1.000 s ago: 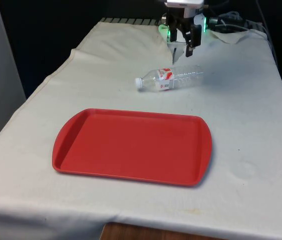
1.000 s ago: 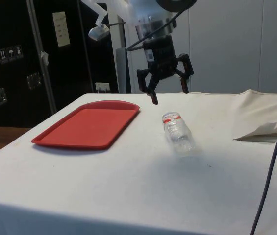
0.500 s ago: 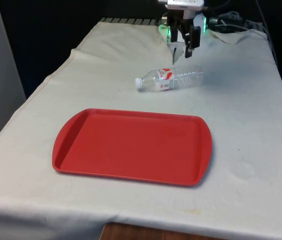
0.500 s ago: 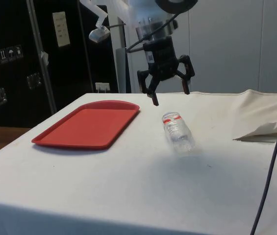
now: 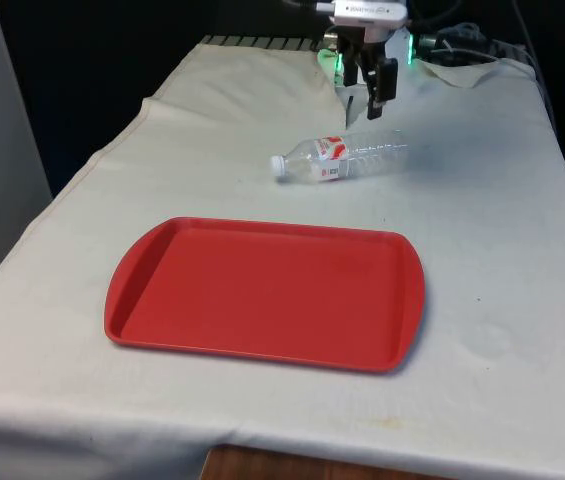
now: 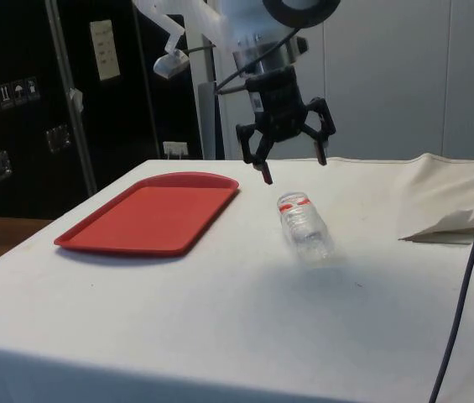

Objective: Place the bottle upright on the tray.

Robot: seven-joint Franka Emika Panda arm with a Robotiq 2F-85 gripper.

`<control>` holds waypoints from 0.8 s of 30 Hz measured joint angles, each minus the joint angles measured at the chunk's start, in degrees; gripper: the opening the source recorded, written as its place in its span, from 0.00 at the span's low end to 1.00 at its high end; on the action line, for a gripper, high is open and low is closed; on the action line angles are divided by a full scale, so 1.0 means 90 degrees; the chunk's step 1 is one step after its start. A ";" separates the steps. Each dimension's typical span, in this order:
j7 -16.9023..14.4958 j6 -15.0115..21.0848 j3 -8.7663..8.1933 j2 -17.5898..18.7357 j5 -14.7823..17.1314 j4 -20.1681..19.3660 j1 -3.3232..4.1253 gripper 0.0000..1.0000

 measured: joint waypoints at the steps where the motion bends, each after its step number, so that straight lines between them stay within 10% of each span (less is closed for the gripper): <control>1: 0.0038 0.0000 0.0000 0.0006 0.0000 0.0000 0.0000 1.00; 24: 0.0140 0.0522 0.0051 0.0006 -0.0013 -0.0185 -0.0013 1.00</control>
